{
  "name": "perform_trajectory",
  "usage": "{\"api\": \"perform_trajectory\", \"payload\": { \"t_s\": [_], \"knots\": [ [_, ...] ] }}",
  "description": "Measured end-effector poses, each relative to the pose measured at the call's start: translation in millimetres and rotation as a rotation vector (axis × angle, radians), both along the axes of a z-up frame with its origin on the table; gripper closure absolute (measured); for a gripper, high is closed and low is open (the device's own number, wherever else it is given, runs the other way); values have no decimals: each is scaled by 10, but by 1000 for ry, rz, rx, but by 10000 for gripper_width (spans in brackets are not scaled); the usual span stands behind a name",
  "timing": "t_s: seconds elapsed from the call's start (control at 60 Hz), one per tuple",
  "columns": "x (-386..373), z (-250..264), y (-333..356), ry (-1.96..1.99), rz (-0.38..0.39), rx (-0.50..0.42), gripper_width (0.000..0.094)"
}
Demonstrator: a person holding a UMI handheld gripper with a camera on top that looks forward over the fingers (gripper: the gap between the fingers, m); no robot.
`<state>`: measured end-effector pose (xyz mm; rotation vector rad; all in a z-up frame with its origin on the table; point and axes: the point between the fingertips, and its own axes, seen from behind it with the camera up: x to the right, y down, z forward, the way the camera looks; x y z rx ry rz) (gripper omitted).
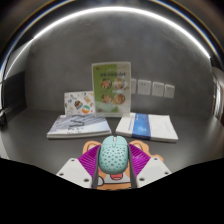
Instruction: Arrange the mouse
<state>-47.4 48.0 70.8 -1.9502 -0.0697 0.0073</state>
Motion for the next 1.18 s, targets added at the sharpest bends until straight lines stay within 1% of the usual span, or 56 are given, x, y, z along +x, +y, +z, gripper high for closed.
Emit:
{"api": "perform_trajectory", "payload": {
  "t_s": [0.05,0.117,0.25,0.3,0.383,0.467,0.633,0.65,0.75,0.767,0.8,1.0,1.1,1.183],
  "knots": [
    [35,-164,51,16,16,-39,499],
    [29,-287,109,45,37,-67,497],
    [43,-495,166,86,45,-117,494],
    [57,-584,176,82,41,-146,496],
    [46,-728,148,71,57,-190,494],
    [41,-743,139,78,57,-192,479],
    [49,-787,129,50,65,-208,376],
    [47,-788,126,42,63,-207,296],
    [19,-706,13,39,69,-206,40],
    [12,-669,-14,46,69,-200,78],
    [8,-594,-91,64,64,-194,90],
    [325,-183,-818,134,-33,-145,81],
    [663,-67,-1269,130,-114,-127,79],
    [950,-62,-1668,111,-204,-132,95]
  ]
}}
